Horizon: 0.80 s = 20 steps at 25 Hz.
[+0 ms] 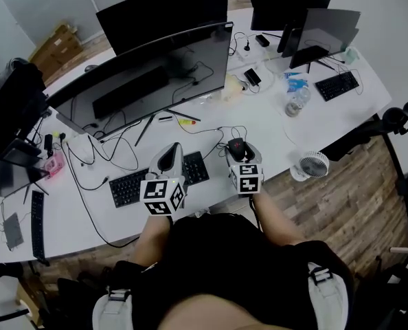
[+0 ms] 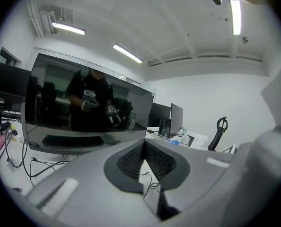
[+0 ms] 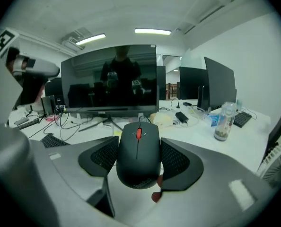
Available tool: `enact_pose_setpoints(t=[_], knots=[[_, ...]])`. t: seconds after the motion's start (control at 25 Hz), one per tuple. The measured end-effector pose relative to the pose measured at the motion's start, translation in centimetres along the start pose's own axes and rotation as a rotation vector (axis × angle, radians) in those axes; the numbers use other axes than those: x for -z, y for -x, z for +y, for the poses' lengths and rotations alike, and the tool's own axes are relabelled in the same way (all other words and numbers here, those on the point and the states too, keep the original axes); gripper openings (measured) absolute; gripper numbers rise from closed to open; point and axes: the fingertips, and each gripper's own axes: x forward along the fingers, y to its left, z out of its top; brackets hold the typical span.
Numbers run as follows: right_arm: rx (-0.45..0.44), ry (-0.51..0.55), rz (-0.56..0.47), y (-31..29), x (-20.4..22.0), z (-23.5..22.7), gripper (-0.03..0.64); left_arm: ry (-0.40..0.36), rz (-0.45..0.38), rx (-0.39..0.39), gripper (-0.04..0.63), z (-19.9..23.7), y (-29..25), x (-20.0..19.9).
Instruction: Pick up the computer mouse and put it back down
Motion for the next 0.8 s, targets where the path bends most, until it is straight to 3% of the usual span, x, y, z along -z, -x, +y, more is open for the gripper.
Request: enact_pose_setpoints(t=[0.28,0.56,0.68,0.8], knots=[[0.006,0.030,0.244,-2.2,8.8,-0.2,0.265,0.001,0.011,-0.008,0.052,-0.2,-0.1,0.3],[-0.029,0.065,0.400,-3.3,15.0,0.4,0.265,0.002,0.031,-0.013,0.052,-0.5,0.2,1.1],[-0.049,0.100,0.403,-3.6,15.5,0.7,0.265,0.003,0.036,-0.018,0.052,-0.4,0.3,1.4],[-0.069,0.115,0.287,-3.4,11.9,0.9,0.267,0.002,0.038,-0.022,0.052,-0.4,0.3,1.3]])
